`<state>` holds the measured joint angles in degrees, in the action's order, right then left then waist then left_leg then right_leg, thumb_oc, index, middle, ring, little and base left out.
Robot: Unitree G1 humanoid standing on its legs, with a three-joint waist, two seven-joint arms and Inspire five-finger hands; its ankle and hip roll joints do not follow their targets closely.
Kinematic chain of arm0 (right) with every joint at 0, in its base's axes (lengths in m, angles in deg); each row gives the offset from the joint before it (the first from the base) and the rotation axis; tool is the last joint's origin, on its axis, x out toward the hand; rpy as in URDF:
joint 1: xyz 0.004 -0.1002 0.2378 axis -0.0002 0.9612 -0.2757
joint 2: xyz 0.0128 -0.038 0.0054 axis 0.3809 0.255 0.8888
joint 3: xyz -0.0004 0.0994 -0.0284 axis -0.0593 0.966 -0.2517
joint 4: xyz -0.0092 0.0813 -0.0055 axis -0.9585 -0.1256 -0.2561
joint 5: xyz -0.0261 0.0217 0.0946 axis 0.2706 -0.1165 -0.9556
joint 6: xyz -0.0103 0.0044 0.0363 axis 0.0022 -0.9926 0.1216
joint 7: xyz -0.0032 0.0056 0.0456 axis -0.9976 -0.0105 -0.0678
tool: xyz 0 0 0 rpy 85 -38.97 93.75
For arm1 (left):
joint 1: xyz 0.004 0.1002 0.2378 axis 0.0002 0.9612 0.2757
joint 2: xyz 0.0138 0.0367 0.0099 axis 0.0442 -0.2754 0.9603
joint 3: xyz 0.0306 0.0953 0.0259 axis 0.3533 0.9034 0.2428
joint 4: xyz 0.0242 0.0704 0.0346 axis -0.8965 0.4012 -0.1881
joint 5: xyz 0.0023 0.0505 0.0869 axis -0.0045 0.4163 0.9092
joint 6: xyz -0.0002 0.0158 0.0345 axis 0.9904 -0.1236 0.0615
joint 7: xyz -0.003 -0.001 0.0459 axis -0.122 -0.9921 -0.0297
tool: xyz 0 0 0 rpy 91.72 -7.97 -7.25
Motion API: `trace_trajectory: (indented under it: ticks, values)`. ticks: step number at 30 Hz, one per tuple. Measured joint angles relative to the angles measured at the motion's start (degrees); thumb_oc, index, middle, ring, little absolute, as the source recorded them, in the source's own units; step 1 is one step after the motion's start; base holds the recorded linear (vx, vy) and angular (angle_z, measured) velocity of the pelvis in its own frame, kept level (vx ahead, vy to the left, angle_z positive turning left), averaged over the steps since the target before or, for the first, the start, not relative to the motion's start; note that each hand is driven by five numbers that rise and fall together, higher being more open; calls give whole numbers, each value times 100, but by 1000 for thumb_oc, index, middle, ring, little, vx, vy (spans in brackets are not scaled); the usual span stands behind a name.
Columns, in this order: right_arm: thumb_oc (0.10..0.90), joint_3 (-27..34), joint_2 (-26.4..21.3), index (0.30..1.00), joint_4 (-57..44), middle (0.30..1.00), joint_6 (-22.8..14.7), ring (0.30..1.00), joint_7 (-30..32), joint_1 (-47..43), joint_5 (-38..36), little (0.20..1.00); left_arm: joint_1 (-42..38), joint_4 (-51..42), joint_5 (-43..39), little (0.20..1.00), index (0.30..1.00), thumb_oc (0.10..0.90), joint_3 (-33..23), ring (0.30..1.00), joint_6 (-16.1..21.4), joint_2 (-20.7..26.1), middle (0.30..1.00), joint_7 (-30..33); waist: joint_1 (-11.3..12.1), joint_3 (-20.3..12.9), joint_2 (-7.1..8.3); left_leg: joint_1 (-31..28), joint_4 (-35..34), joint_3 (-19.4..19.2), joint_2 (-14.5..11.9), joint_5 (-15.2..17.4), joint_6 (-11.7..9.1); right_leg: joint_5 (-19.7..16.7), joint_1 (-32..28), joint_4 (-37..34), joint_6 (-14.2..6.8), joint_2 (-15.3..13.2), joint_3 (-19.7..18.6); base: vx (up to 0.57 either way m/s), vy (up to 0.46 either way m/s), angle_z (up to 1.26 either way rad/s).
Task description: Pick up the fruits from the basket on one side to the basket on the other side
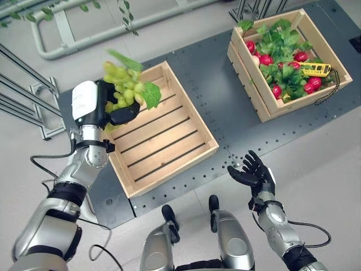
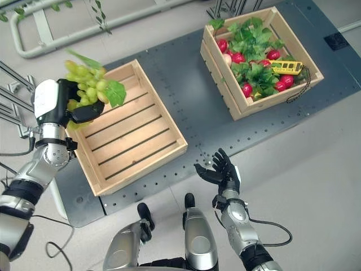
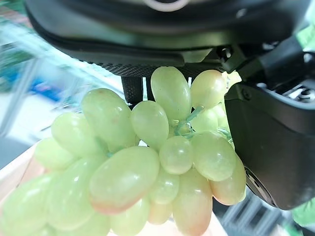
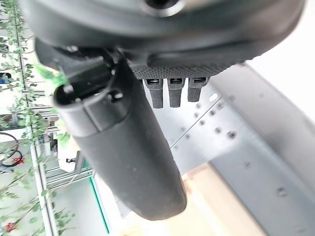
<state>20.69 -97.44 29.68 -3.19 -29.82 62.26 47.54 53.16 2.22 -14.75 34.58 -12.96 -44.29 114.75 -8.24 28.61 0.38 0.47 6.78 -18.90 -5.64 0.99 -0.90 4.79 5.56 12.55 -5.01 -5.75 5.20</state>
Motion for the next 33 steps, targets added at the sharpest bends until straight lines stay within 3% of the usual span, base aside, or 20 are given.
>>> trace_trajectory:
  ticks: [3,4,6,13,21,26,33]
  values:
    - [800,14,7,900,-157,900,90,900,-111,80,99,900,219,-308,-1100,300,300,400,-414,300,-80,-480,300,-363,-4,-113,-116,-421,-415,0,62,-78,-17,-34,-402,-344,-37,14,47,85,-44,4]
    - [800,13,12,900,-177,900,114,900,-230,77,104,900,289,-466,-1723,300,300,400,-536,300,-150,-798,300,-499,4,-248,-167,-547,-554,5,81,-92,-17,-52,-553,-503,-62,13,80,59,-66,8]
    - [800,-1,33,900,-219,900,134,900,-389,64,105,900,337,-555,-2198,300,300,400,-550,300,-189,-1071,300,-678,5,-454,-189,-643,-680,37,95,-95,-20,-65,-690,-668,-84,7,155,48,-81,10]
    - [800,-66,-5,900,-799,900,534,900,-1924,-225,76,900,391,-1234,-3980,300,300,400,-494,300,-513,-1362,300,-1677,25,-904,-137,-1055,-1045,159,152,-113,-46,-203,-1267,-1305,-140,14,240,9,-93,4]
    - [800,-259,-290,900,-1074,900,1424,900,-2498,-1008,-238,900,394,-1819,-4671,300,300,400,-307,300,-662,-1488,300,-2480,192,-1134,-140,-1229,-1182,413,181,-129,-69,-350,-1682,-1761,-156,25,495,-35,-77,11]
    - [800,-353,-313,900,-1133,900,2127,900,-2708,-1707,-661,900,377,-1960,-4749,300,300,400,-53,300,-714,-1230,300,-3607,344,-1188,-140,-1229,-1182,487,179,-132,-67,-351,-1703,-1761,-157,24,531,-7,-56,4]
    - [800,-547,-397,900,-1128,900,2311,900,-2704,-2283,-662,900,134,-1963,-4877,300,300,400,413,300,-779,-614,300,-4611,452,-1380,-154,-1228,-1182,537,178,-156,-68,-351,-1729,-1761,-156,21,602,32,-19,4]
